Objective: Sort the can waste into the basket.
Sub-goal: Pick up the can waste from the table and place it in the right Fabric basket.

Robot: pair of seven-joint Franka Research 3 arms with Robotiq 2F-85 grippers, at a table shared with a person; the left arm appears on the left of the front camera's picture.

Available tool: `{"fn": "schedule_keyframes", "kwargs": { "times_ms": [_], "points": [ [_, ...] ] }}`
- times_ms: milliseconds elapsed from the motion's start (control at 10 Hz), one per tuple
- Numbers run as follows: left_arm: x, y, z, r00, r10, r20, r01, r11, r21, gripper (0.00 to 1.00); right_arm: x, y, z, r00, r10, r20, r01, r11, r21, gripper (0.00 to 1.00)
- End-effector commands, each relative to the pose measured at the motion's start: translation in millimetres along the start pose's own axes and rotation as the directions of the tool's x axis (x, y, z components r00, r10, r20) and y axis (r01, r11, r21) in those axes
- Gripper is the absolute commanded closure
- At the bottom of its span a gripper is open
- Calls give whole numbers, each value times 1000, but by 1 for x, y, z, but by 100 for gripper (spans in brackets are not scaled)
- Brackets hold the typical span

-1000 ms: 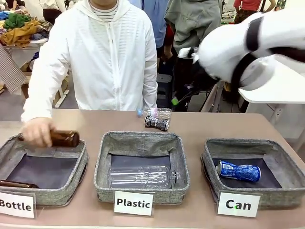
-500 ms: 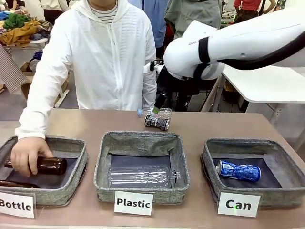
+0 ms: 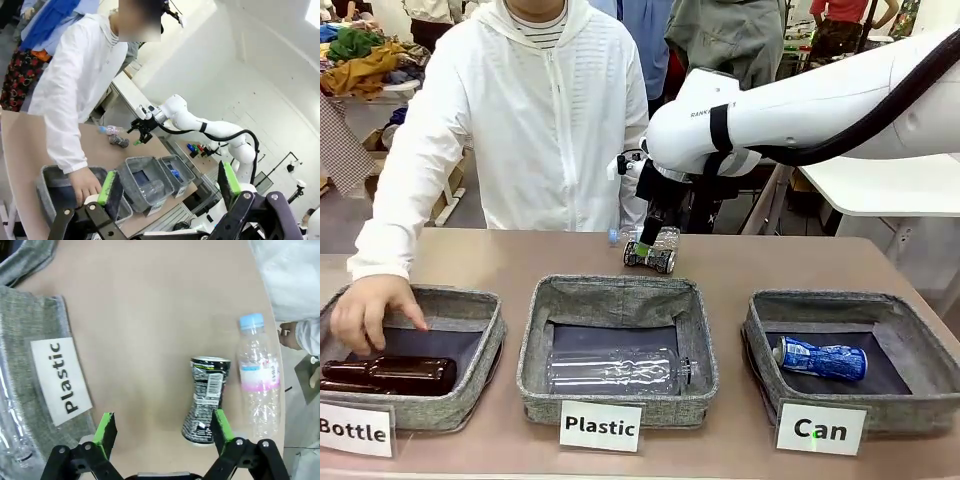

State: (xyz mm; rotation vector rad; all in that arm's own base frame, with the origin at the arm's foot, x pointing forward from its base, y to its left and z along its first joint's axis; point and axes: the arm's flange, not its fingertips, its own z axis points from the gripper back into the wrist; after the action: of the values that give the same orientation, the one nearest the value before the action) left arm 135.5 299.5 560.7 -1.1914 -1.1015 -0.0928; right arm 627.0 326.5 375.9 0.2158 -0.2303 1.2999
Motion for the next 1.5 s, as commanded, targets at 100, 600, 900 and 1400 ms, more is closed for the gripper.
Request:
{"fn": "schedule_keyframes", "kwargs": {
  "times_ms": [100,600,900,1400],
  "points": [
    [-1,-2,-28,995,-22,-99,16,998,-53,0,-4,-5,8,999,-38,-9,36,994,-106,0],
    [-6,4,-76,961,-23,-276,-8,994,-112,0,-8,-21,-17,1000,-5,-17,3,996,-86,0],
    [-23,5,-115,924,-17,-382,-43,988,-150,0,-18,-30,-33,999,-13,-49,7,993,-118,0],
    [-64,22,-182,792,26,-610,-136,982,-133,0,-25,-43,-54,997,-66,-43,62,993,-100,0]
  ]
}}
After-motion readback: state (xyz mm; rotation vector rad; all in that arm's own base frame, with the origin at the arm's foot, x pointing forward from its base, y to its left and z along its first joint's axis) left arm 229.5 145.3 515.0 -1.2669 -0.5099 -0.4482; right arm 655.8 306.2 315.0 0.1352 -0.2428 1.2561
